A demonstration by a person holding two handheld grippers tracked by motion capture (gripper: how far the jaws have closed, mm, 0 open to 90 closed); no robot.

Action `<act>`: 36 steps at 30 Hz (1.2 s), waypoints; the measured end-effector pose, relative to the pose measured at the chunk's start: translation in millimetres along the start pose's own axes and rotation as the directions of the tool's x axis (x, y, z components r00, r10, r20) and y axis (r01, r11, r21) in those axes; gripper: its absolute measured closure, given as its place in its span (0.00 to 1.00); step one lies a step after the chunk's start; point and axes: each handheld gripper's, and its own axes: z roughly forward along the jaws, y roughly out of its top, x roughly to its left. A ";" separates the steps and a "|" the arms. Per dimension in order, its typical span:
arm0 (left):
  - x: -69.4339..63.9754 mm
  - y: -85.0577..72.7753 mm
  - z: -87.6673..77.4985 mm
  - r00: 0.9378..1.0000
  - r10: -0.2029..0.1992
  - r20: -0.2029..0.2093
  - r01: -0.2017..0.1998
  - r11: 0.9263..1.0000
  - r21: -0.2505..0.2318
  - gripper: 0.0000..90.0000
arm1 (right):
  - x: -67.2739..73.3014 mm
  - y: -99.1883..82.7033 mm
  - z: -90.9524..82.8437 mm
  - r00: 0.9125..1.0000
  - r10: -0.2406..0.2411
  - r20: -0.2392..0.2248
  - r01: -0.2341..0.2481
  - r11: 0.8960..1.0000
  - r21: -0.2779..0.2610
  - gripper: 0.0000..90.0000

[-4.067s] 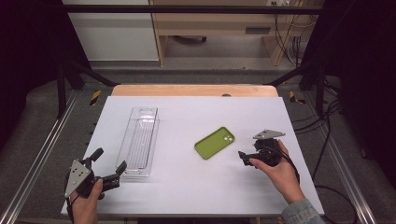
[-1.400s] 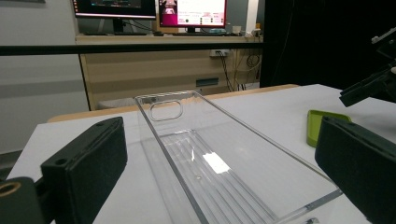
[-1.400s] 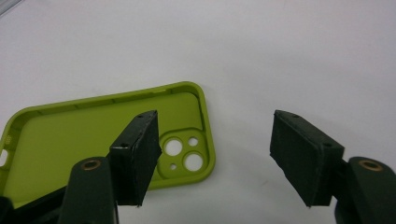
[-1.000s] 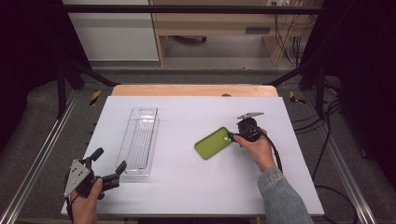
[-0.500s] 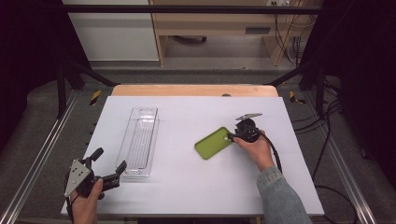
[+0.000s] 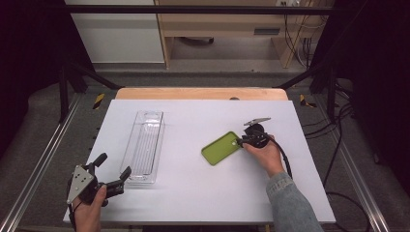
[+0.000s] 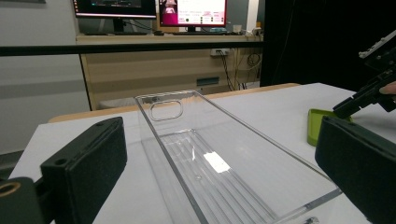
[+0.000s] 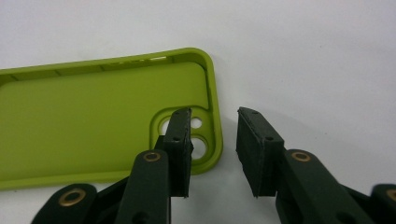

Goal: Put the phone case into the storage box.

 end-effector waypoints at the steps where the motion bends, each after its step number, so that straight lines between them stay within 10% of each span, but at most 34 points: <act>1: 0.0 0.0 0.0 1.000 0.000 0.000 0.000 1.000 0.000 0.02 | 0.0 0.0 0.0 1.000 0.000 0.000 0.000 1.000 0.000 0.74; 36: -0.2 -0.4 0.3 1.000 0.002 -0.002 -0.002 1.000 0.007 0.02 | 0.9 -1.3 3.3 0.999 -0.046 0.001 0.046 0.999 -0.009 0.90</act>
